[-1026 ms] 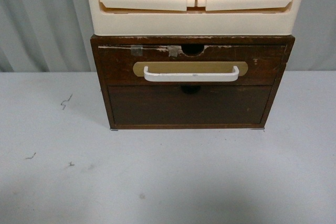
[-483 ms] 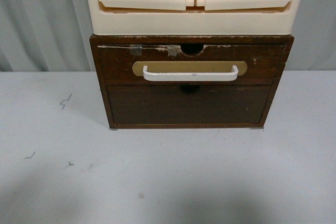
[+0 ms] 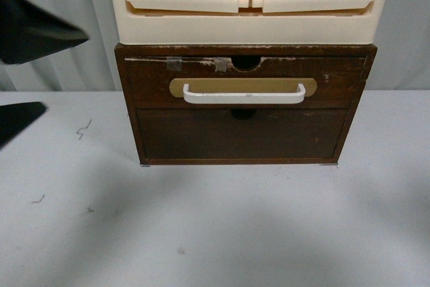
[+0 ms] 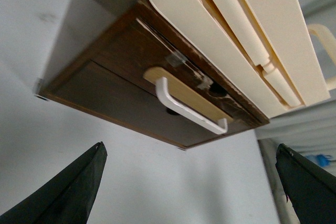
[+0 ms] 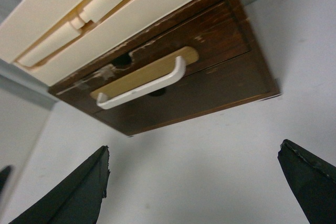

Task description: Open drawer

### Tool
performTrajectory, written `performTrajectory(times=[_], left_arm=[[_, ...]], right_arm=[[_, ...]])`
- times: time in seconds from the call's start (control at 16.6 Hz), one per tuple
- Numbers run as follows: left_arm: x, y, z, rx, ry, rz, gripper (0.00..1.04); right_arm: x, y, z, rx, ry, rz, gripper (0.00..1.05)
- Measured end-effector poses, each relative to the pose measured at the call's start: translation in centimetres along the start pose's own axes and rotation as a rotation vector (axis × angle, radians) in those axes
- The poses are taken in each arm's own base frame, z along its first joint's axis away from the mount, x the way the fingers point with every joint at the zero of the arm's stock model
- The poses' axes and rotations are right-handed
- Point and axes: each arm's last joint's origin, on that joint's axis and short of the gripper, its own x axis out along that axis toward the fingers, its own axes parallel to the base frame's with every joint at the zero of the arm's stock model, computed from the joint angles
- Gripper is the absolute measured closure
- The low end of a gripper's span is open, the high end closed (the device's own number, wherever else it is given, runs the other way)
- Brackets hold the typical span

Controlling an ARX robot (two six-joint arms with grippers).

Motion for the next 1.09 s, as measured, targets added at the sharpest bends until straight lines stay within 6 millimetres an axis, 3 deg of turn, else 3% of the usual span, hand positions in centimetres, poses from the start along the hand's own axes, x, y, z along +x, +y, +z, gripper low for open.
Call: performTrajectory(times=[0.24, 0.48, 0.78, 1.09], left_arm=[[6.1, 0.0, -2.8, -0.226, 0.12, -0.104, 0.07], [12.2, 1.6, -4.9, -0.336, 0.183, -0.057, 0.07], [14.3, 2.4, -4.0, -0.379, 0.161, -0.063, 0.07], [16.0, 3.3, -3.3, -0.391, 0.161, -0.062, 0.07]], right_arm=[[4.7, -0.5, -1.6, 0.315, 0.074, 0.186, 0.06], [11.3, -2.0, -2.5, 0.456, 0.099, 0.133, 0.06], [15.2, -1.3, -2.1, 0.481, 0.09, 0.159, 0.06], [18.4, -0.2, -3.0, 0.511, 0.101, 0.174, 0.06]])
